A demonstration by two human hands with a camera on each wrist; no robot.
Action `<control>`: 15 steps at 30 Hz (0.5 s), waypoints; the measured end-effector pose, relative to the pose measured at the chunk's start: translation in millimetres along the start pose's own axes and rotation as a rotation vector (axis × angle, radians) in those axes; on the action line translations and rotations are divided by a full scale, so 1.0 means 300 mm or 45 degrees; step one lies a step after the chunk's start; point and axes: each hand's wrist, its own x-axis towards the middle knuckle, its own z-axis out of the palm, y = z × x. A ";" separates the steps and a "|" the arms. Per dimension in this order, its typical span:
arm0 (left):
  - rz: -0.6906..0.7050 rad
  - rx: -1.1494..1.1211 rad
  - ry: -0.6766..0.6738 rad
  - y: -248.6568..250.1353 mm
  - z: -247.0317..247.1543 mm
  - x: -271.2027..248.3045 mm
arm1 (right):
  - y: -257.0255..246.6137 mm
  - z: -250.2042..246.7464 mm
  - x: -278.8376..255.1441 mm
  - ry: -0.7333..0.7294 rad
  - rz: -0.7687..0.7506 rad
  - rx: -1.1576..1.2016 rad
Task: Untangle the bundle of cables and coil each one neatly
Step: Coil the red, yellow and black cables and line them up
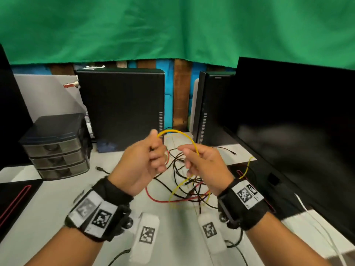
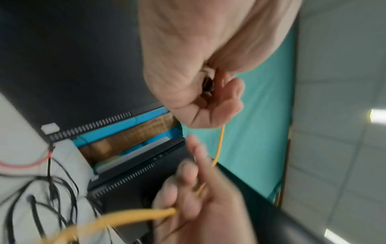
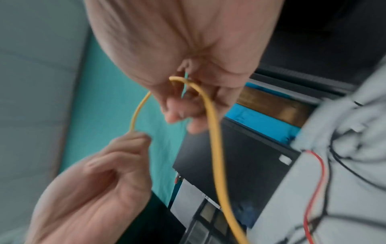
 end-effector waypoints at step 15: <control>0.253 0.302 0.129 -0.123 -0.098 -0.013 | 0.045 0.058 -0.251 -0.626 -0.081 -0.799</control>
